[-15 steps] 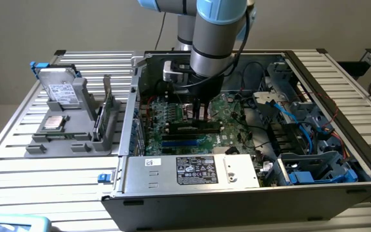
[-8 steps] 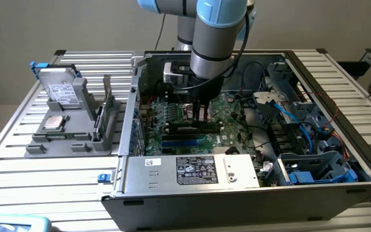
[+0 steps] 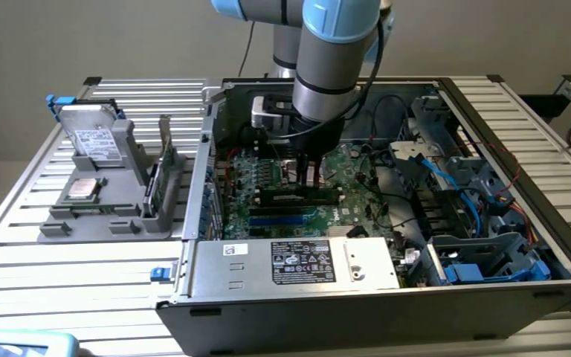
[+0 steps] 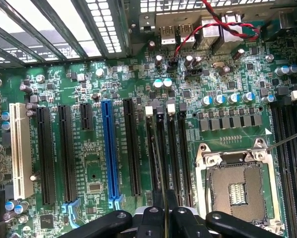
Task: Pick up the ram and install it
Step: 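Insert the ram into the slot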
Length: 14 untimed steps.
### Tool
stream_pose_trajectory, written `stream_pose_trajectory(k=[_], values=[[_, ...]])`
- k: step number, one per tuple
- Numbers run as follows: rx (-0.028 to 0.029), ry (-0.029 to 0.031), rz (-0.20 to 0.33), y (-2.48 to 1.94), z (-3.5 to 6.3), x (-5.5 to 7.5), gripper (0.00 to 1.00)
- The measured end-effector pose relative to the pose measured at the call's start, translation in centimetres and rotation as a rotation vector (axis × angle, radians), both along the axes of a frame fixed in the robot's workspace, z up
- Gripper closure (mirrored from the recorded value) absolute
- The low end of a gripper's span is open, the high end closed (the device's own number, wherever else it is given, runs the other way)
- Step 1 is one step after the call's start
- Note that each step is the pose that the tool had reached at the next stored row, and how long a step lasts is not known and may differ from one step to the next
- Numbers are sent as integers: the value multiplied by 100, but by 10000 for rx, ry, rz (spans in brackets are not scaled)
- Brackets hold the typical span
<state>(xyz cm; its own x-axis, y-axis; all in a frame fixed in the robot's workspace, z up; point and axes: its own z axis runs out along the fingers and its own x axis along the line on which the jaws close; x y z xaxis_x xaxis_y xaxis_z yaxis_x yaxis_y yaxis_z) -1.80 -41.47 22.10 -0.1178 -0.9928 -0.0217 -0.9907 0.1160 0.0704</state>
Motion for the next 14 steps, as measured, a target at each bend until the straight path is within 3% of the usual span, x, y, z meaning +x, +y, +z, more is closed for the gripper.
stream_pose_trajectory(k=[3,7,10,14], values=[[-48,2,1,0,13,0,87],[-54,2,0,0,18,-1,85],[-58,2,0,0,19,-1,72],[-71,3,1,-1,33,0,72]])
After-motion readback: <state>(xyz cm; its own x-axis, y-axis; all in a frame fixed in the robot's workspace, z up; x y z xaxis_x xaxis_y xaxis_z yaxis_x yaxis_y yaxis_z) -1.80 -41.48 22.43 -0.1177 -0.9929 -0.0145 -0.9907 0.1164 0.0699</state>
